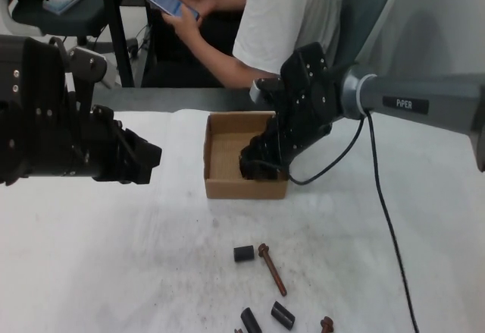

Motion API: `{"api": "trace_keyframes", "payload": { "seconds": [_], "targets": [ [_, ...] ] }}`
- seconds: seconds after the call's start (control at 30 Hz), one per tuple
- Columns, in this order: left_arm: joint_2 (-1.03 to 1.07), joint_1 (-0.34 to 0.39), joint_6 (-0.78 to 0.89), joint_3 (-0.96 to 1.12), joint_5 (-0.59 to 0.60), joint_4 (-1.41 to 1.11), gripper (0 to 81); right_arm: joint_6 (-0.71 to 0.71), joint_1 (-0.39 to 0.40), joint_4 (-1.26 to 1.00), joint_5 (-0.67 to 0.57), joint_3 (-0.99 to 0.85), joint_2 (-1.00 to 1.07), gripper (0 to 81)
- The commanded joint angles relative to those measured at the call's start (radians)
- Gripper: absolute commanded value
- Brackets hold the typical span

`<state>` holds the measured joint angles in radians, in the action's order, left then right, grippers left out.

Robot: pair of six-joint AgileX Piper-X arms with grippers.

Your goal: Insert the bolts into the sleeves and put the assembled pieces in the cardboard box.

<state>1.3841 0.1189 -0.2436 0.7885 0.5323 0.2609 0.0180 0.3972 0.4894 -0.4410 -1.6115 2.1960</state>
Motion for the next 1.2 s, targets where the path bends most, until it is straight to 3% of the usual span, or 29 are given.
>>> {"api": "trace_keyframes", "payload": {
  "seconds": [0.0,0.23,0.4,0.6,0.7,0.9,1.17],
  "targets": [
    [-0.012,0.003,0.004,0.012,0.007,-0.003,32.0,-0.003,-0.009,-0.004,-0.002,-0.04,-0.02,40.7],
    [-0.012,0.003,0.004,0.012,0.007,-0.003,32.0,-0.025,-0.017,0.011,-0.004,-0.154,-0.022,40.7],
    [-0.012,0.003,0.004,0.012,0.0,0.011,32.0,-0.018,-0.033,0.169,-0.006,-0.218,-0.025,40.5],
    [-0.012,0.003,-0.045,0.017,-0.076,0.059,32.0,0.231,-0.083,0.614,0.052,-0.26,-0.068,35.6],
    [-0.012,0.003,-0.039,0.044,-0.076,0.097,32.0,0.246,-0.114,0.699,-0.033,-0.26,-0.126,35.7],
    [-0.012,0.005,-0.01,0.145,-0.074,0.225,32.0,0.328,-0.141,0.869,0.107,-0.259,-0.278,35.7],
    [0.027,0.096,-0.018,0.168,-0.047,0.329,32.5,0.315,-0.129,0.96,0.106,-0.253,-0.422,35.7]
  ]
}}
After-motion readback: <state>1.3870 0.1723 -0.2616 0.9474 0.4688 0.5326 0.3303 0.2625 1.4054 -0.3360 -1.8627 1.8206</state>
